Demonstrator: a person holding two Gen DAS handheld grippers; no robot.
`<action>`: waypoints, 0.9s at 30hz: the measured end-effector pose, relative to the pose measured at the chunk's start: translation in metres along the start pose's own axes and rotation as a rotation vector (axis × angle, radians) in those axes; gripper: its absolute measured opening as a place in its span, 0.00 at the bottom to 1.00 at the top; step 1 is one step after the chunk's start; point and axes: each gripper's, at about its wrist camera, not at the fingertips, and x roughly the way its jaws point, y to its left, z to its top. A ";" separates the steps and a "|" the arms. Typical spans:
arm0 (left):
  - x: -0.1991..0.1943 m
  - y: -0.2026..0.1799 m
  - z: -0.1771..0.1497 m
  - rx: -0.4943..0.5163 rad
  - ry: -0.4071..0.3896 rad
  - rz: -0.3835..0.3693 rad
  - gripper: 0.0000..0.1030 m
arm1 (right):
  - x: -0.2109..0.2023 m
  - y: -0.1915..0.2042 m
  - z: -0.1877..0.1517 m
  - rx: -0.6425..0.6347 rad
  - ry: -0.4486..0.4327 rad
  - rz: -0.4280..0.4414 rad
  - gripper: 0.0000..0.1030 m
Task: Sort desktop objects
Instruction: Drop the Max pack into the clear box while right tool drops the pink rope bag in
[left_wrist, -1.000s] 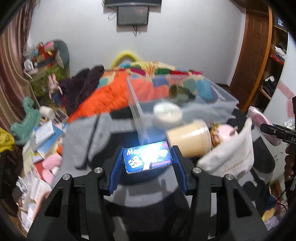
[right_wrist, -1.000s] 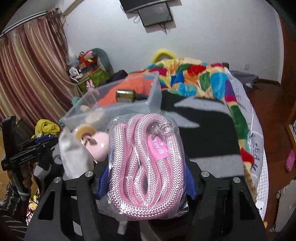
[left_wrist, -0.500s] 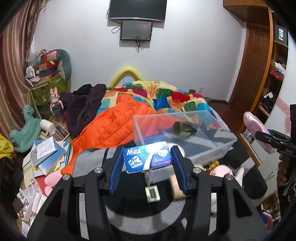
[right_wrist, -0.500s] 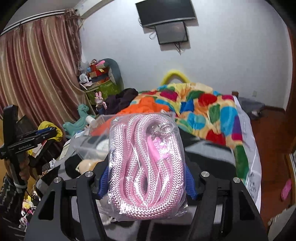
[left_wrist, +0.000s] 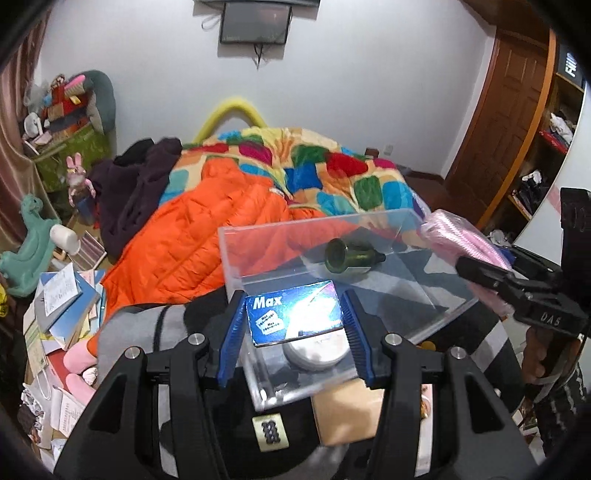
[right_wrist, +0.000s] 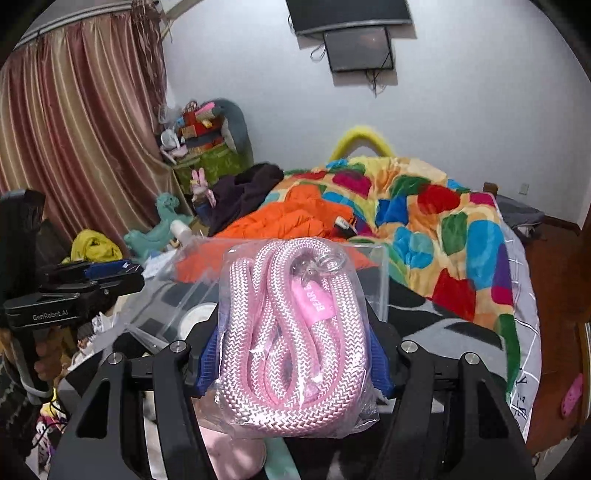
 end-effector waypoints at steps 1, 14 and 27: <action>0.006 0.000 0.001 0.003 0.010 0.001 0.49 | 0.006 0.000 0.000 -0.003 0.015 0.000 0.58; 0.064 -0.016 -0.005 0.063 0.129 0.028 0.49 | 0.047 0.008 0.001 -0.053 0.114 -0.057 0.58; 0.072 -0.028 -0.009 0.120 0.172 0.042 0.56 | 0.062 0.013 -0.005 -0.082 0.179 -0.078 0.60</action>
